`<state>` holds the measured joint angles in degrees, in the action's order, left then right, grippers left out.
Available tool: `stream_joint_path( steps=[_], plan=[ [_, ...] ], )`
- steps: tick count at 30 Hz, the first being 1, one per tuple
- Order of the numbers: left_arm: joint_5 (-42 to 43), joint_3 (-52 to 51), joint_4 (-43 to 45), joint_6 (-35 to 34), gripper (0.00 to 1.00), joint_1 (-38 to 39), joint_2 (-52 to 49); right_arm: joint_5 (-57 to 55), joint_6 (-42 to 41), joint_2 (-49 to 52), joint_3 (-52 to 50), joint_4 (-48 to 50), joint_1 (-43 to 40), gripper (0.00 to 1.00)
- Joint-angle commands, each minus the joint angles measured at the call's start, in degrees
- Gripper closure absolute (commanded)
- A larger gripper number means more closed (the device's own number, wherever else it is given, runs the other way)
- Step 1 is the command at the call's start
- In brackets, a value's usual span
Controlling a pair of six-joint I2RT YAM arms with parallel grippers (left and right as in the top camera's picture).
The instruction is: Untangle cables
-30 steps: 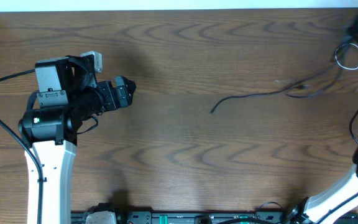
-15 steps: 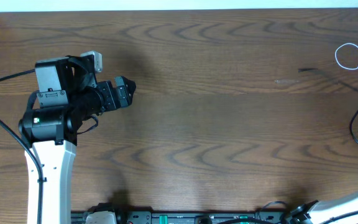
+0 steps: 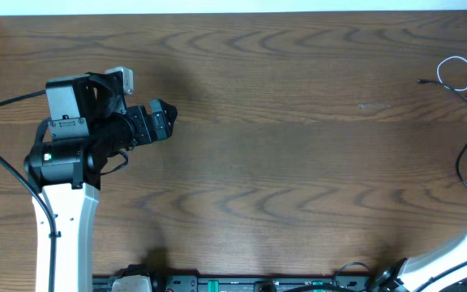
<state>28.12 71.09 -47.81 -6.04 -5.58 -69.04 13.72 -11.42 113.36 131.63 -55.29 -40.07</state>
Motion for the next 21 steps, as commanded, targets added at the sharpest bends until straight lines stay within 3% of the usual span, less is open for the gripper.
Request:
stream_joint_path(
  steps=[1,10,11,13,14,15,21],
  plan=[
    [-0.3,1.2,-0.2,-0.3,0.02,-0.2,-0.2,-7.9,2.7,5.8,1.0,2.8,5.7,0.99],
    [-0.3,1.2,-0.2,-0.3,0.02,-0.2,-0.2,-14.3,7.9,18.3,1.0,6.5,15.8,0.99],
    [-0.3,1.2,-0.2,-0.3,0.02,-0.2,-0.2,-15.6,7.9,19.8,1.0,6.6,16.9,0.92],
    [-0.3,1.2,-0.2,-0.3,0.02,-0.2,-0.2,-18.6,7.6,22.2,1.0,6.1,18.5,0.30],
    [-0.3,1.2,-0.2,-0.3,0.02,-0.2,-0.2,-20.3,7.2,23.0,1.0,5.6,19.1,0.11],
    [-0.3,1.2,-0.2,-0.3,0.02,-0.2,-0.2,-21.6,6.8,23.7,1.0,5.1,19.6,0.01],
    [-0.3,1.2,-0.2,-0.3,0.02,-0.2,-0.2,-23.5,4.7,22.7,1.1,1.6,20.7,0.01]
  ],
)
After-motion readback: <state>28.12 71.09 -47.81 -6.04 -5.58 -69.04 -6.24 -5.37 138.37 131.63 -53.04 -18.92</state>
